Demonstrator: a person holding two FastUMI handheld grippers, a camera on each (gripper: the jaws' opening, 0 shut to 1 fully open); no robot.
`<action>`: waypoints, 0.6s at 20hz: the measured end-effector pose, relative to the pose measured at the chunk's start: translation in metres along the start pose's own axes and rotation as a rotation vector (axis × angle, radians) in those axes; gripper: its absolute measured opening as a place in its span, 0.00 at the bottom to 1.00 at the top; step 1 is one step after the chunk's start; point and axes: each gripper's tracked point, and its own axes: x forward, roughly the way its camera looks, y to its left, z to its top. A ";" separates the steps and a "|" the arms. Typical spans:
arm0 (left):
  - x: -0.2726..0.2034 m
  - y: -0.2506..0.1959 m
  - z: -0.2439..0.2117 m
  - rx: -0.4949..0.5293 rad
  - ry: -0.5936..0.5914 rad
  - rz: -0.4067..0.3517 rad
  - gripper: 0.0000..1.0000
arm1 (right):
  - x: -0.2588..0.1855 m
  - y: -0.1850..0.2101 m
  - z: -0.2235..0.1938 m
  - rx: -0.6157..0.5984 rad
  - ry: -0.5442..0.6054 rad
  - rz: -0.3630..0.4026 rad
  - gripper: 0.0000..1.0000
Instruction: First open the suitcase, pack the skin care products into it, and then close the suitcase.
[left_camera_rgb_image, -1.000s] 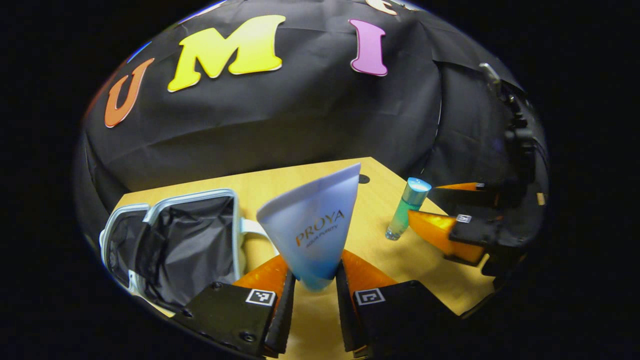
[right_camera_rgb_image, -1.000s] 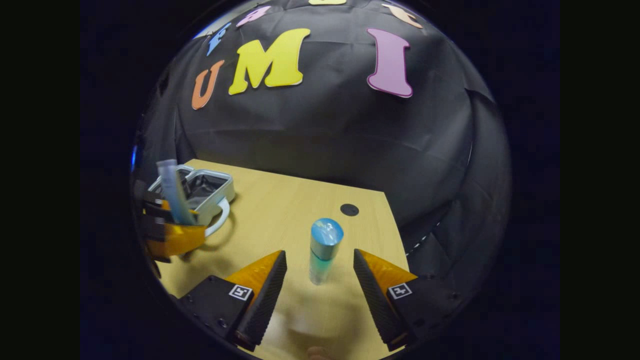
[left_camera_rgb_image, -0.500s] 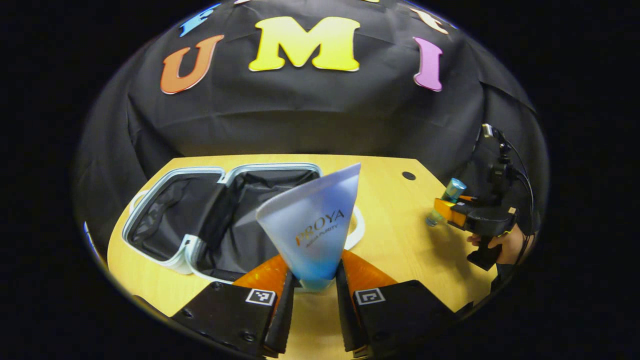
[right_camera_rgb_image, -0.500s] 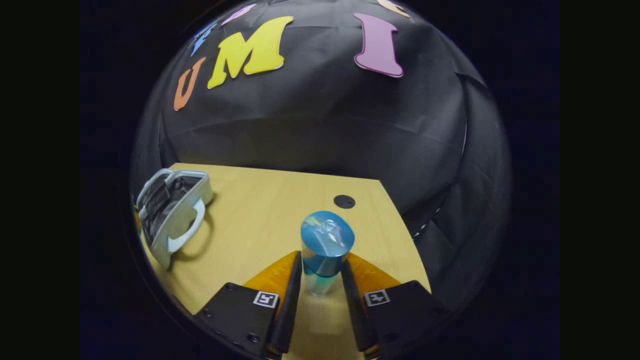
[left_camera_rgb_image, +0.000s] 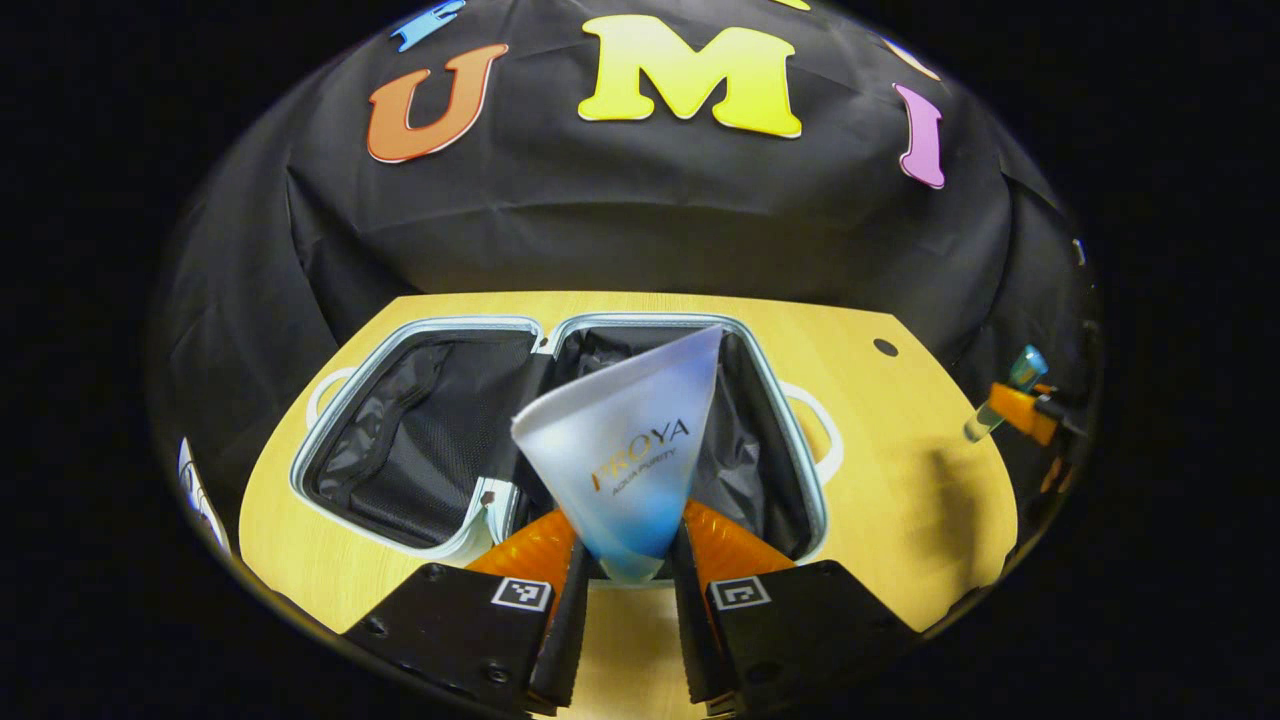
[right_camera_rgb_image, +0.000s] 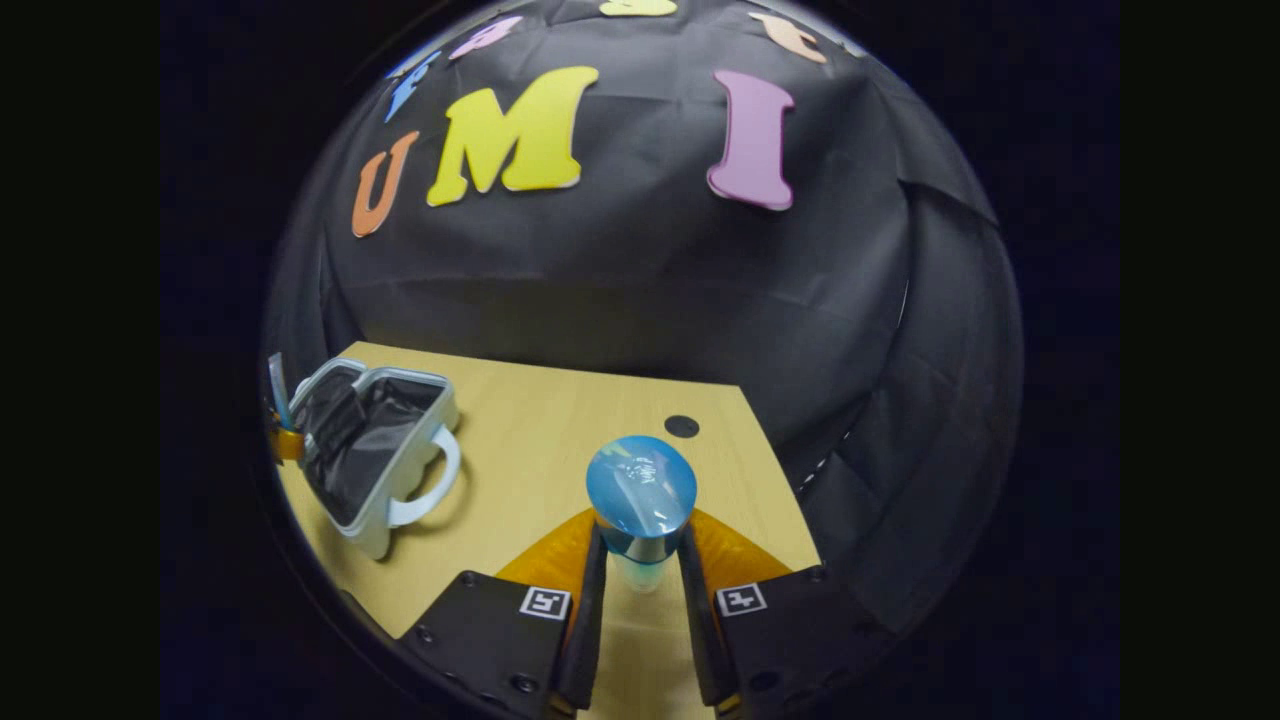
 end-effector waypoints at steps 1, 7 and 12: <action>0.006 0.005 -0.002 0.004 0.012 -0.004 0.43 | -0.019 0.006 0.008 0.026 -0.005 0.003 0.36; 0.054 0.017 -0.025 0.058 0.161 -0.001 0.43 | -0.086 0.056 0.040 0.064 -0.049 0.042 0.36; 0.081 0.021 -0.044 0.089 0.268 0.012 0.44 | -0.107 0.077 0.037 0.054 -0.041 0.050 0.34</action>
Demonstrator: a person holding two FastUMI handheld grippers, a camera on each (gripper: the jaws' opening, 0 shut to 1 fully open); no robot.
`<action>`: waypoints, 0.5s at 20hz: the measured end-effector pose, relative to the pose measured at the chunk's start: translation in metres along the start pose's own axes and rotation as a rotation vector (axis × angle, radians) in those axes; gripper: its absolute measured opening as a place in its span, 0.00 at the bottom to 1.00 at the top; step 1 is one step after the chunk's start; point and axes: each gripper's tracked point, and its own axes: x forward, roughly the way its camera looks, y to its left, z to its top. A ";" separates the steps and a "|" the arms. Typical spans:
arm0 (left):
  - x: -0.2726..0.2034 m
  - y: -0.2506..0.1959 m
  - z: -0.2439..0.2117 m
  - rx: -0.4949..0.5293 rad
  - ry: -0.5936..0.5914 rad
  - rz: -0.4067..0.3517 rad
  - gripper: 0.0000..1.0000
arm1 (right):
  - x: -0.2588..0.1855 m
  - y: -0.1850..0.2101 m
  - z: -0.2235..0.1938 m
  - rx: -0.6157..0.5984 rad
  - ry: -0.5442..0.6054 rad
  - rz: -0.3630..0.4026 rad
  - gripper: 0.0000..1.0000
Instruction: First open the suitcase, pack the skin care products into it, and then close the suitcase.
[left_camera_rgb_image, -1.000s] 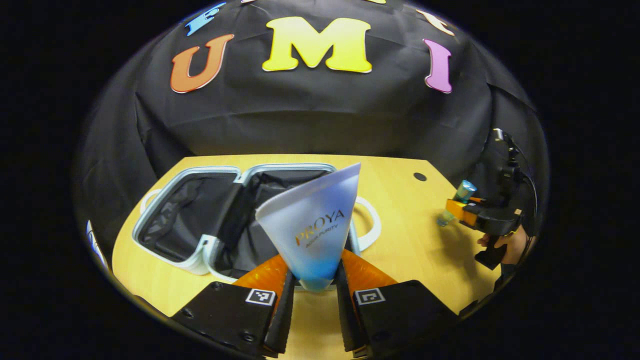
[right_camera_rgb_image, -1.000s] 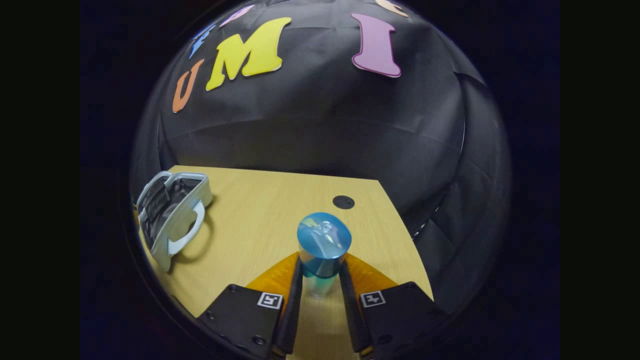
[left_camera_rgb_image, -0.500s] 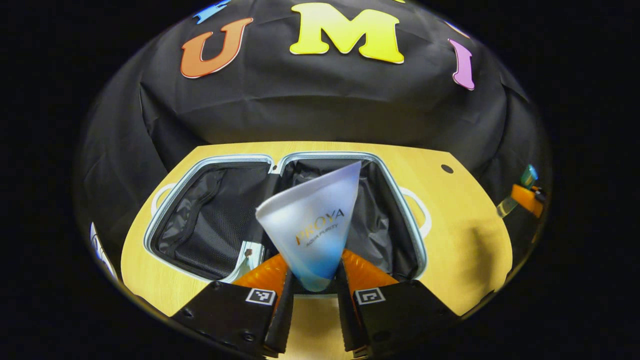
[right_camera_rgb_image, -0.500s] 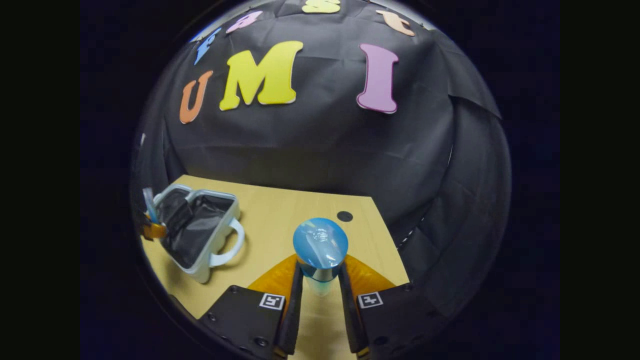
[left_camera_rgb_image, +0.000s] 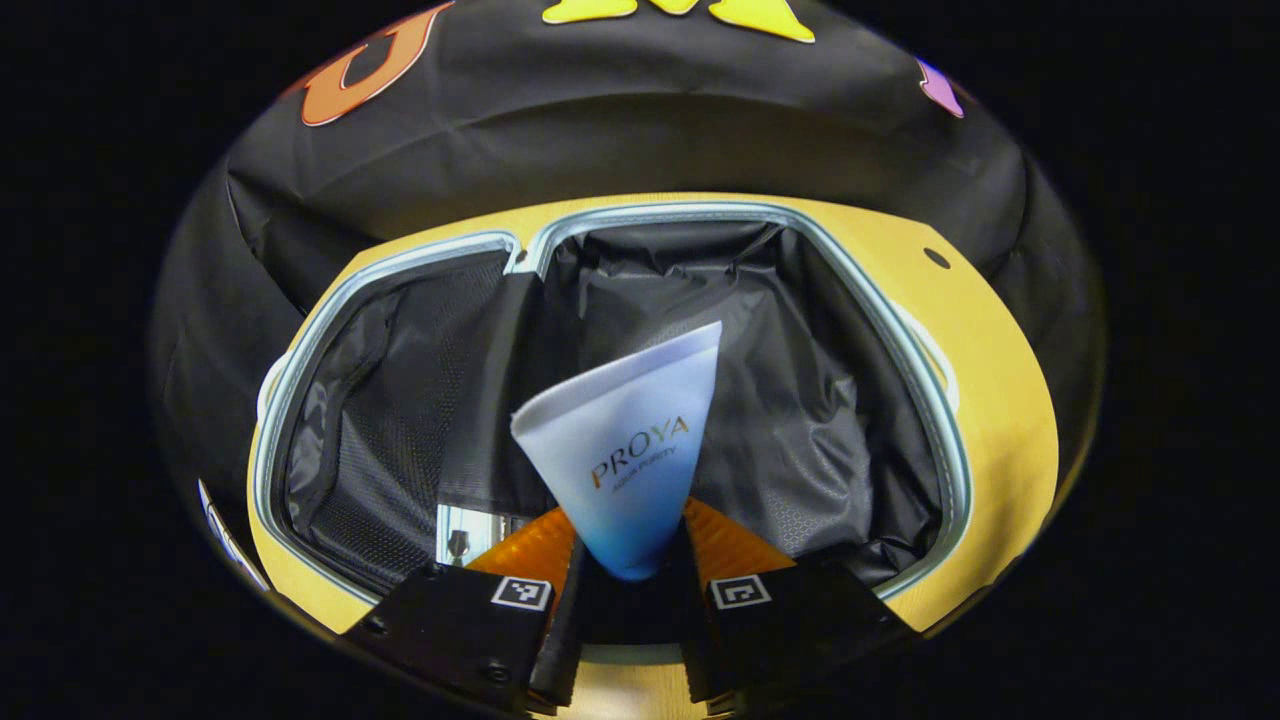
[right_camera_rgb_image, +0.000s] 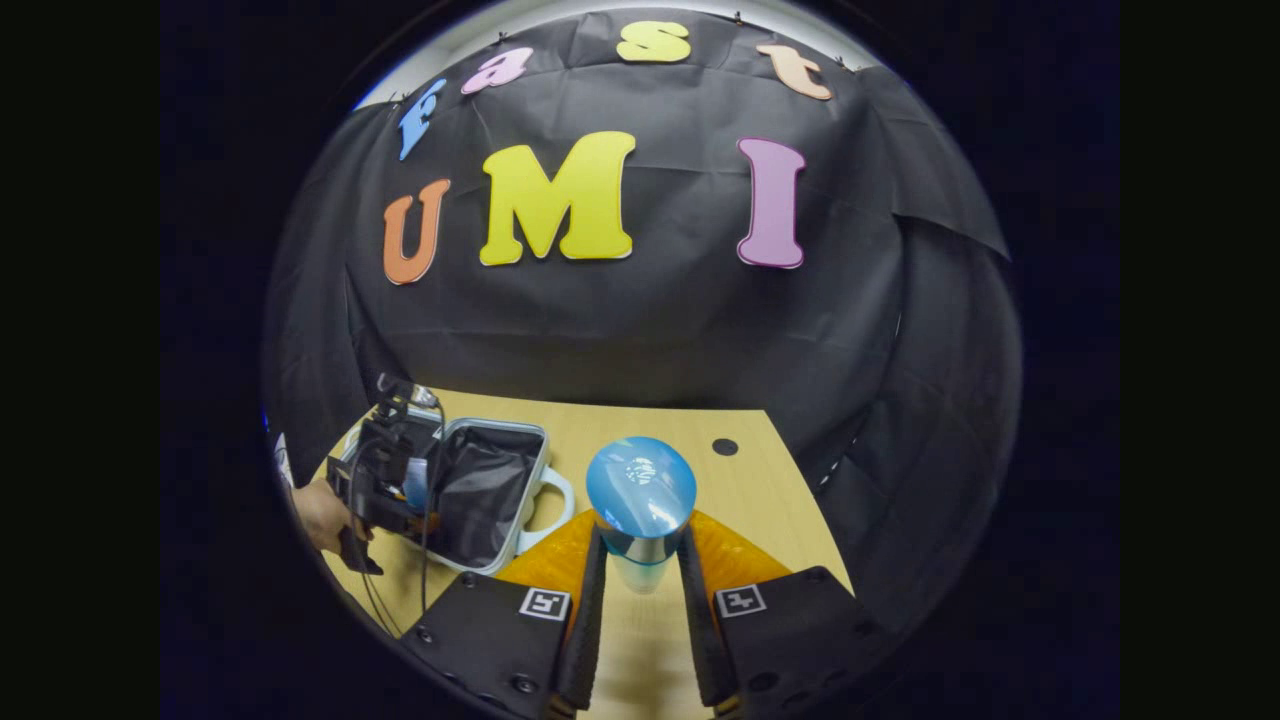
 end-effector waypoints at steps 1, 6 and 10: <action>0.002 0.000 0.000 0.005 0.007 0.004 0.44 | -0.001 0.000 -0.003 -0.006 0.006 -0.005 0.36; 0.012 0.000 0.008 0.019 0.014 0.012 0.43 | -0.009 0.004 -0.014 -0.002 0.038 -0.004 0.36; 0.019 0.002 0.011 0.052 0.044 0.045 0.43 | -0.008 0.002 -0.021 0.007 0.057 0.004 0.36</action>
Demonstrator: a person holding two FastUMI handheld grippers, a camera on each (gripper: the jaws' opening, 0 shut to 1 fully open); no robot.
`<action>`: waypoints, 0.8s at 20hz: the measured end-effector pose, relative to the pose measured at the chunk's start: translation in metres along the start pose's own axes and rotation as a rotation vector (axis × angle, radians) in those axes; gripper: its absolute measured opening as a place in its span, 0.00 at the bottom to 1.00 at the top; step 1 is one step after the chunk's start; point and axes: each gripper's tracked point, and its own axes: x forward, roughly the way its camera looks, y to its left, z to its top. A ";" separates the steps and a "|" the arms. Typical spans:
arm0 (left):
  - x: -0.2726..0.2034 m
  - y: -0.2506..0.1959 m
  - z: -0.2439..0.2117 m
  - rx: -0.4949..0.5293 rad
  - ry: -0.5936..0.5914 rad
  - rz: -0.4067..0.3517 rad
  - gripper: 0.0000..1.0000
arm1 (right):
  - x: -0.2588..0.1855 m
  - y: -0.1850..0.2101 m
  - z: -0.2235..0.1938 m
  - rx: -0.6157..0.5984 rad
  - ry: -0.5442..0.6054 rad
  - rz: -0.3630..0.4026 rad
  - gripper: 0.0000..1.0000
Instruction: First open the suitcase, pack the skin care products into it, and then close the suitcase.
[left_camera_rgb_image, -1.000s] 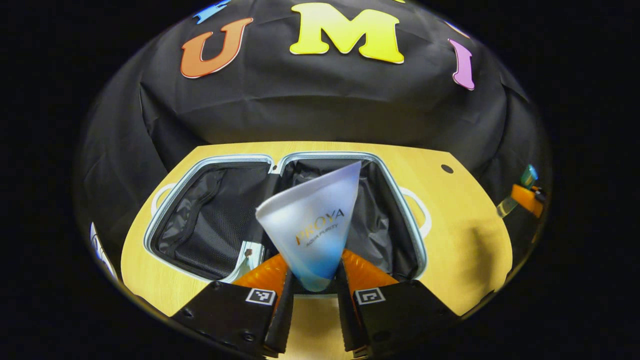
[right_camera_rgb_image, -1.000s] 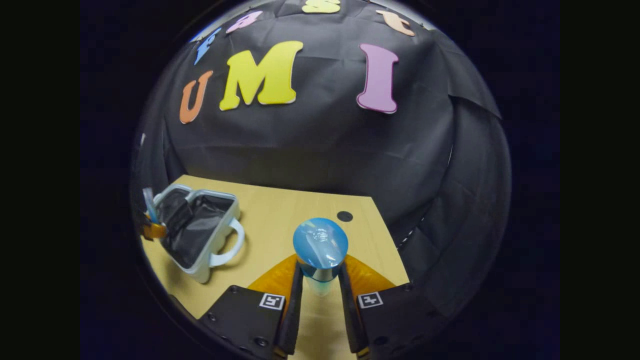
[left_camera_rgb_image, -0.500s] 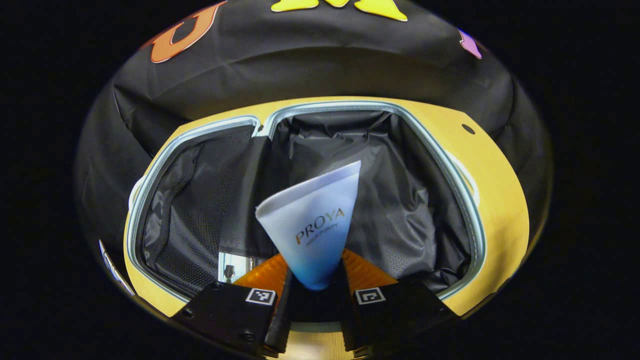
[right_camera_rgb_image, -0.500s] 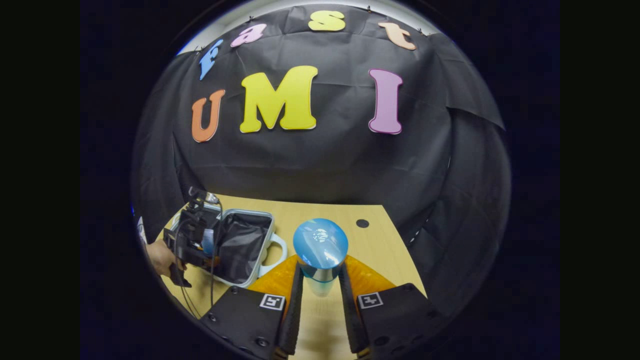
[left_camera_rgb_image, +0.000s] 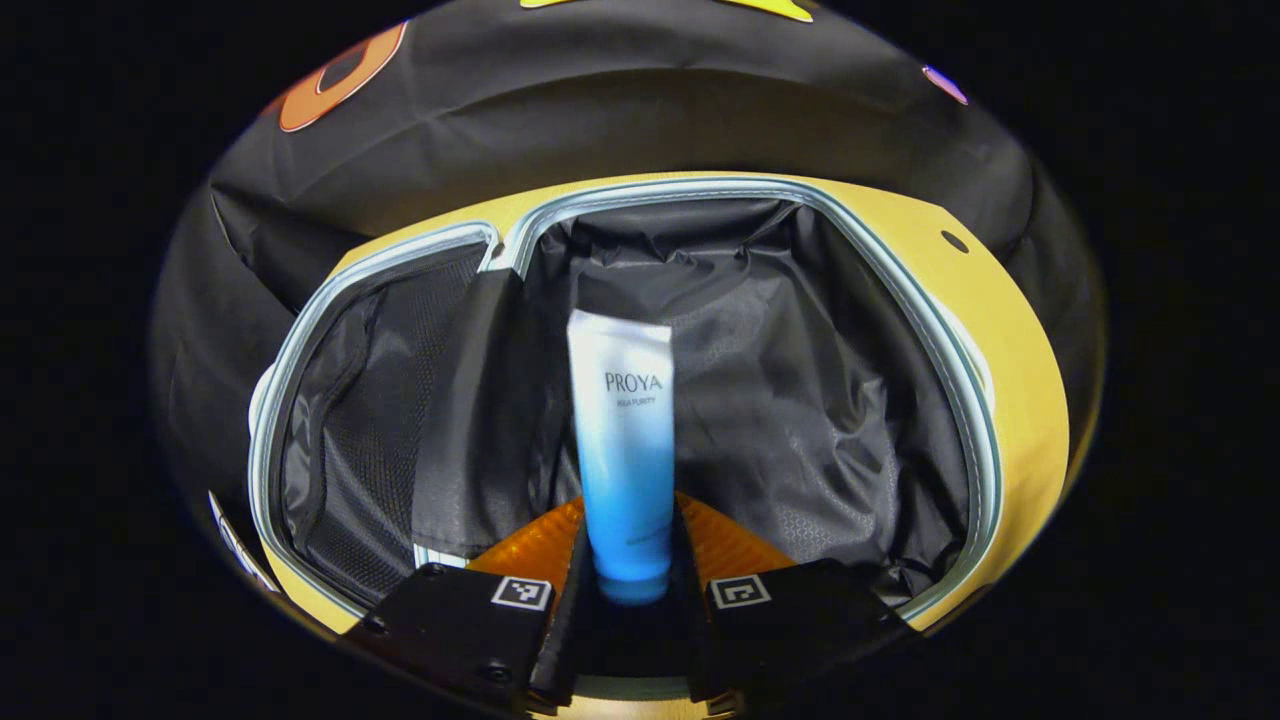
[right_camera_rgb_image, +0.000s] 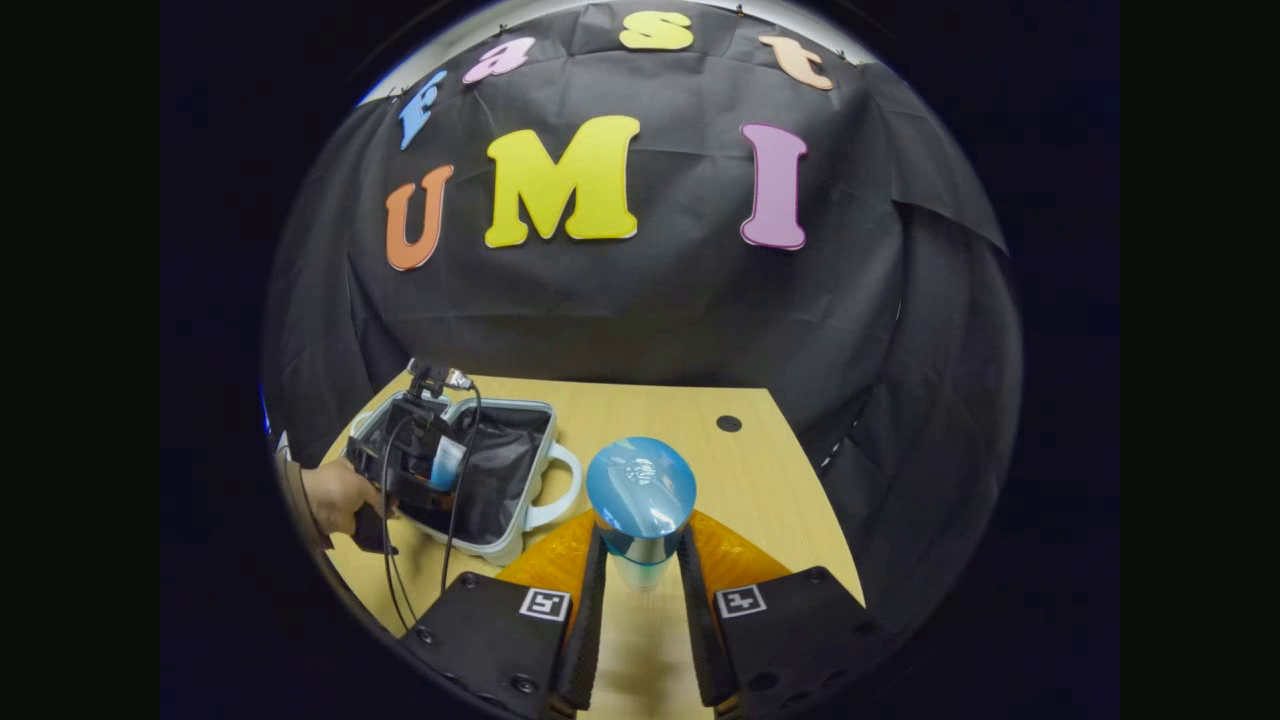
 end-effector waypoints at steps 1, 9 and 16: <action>-0.002 0.001 -0.001 0.003 0.004 0.009 0.44 | 0.001 -0.002 -0.001 0.001 -0.001 0.002 0.36; -0.015 -0.005 0.001 -0.043 -0.024 0.013 0.77 | 0.004 -0.002 0.003 0.013 0.004 0.045 0.36; -0.093 0.008 0.031 -0.047 -0.265 0.019 0.90 | 0.025 0.063 0.022 -0.015 -0.003 0.154 0.34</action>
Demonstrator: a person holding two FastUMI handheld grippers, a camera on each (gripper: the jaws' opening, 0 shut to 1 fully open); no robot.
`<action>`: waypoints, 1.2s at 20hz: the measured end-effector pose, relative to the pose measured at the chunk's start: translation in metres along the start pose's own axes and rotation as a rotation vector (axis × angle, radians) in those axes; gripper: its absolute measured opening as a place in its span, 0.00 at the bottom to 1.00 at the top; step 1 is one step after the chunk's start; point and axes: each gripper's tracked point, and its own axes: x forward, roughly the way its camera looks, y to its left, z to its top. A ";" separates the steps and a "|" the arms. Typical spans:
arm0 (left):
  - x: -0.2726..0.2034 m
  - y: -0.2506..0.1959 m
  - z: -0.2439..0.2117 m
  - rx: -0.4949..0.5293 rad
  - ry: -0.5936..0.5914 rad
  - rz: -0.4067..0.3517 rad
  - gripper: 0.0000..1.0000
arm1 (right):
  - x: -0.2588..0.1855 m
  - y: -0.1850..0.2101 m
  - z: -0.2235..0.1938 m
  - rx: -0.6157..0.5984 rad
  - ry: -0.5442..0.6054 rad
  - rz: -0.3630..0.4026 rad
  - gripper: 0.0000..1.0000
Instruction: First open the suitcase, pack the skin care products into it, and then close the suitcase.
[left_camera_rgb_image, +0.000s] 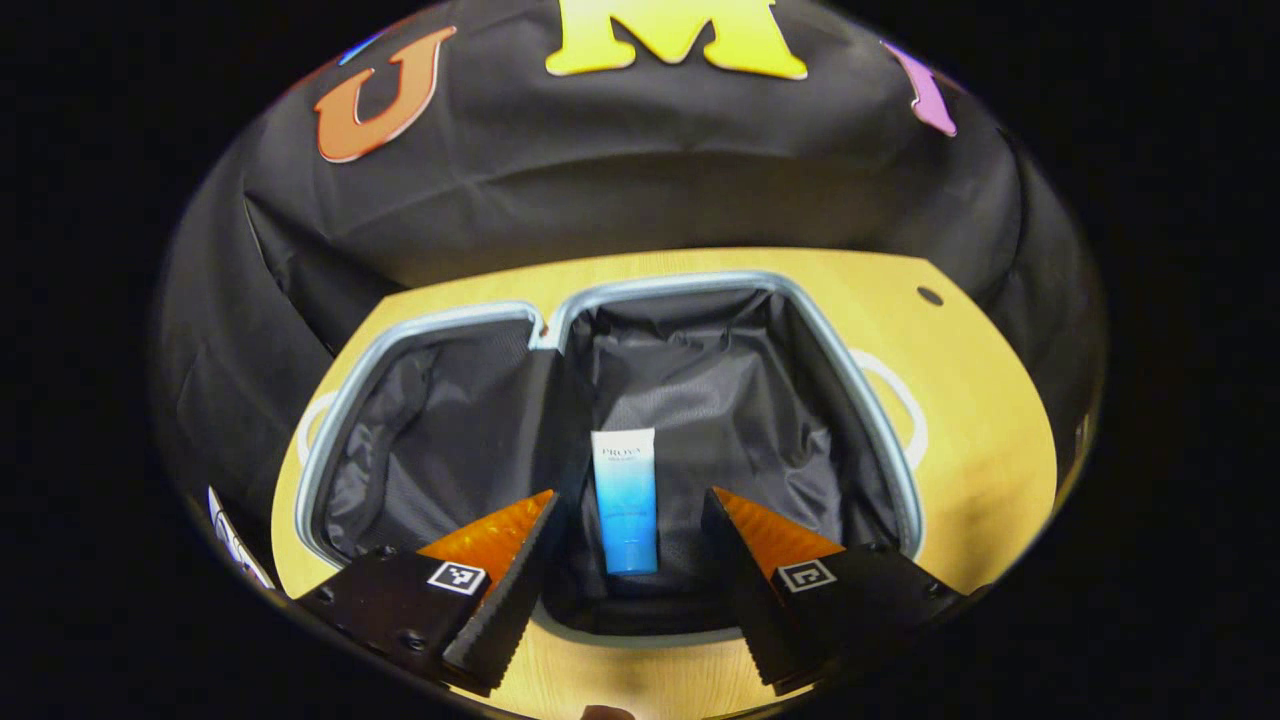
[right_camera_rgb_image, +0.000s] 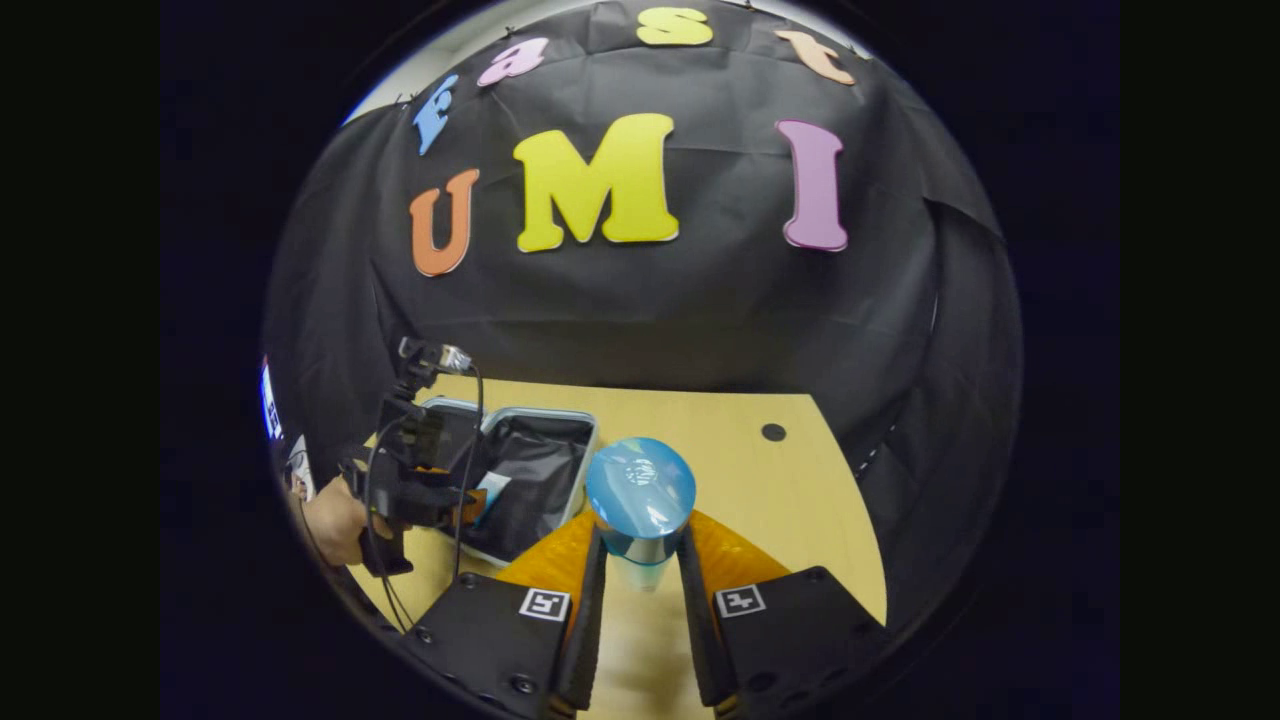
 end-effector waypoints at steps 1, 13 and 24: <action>-0.014 0.007 0.003 0.009 -0.028 0.014 0.91 | 0.007 0.013 0.002 -0.007 0.001 0.018 0.36; -0.131 0.122 -0.012 -0.035 -0.253 0.106 0.99 | 0.124 0.160 -0.068 -0.014 0.206 0.119 0.36; -0.127 0.176 -0.015 -0.064 -0.313 0.134 0.99 | 0.198 0.173 -0.100 0.051 0.315 0.006 0.36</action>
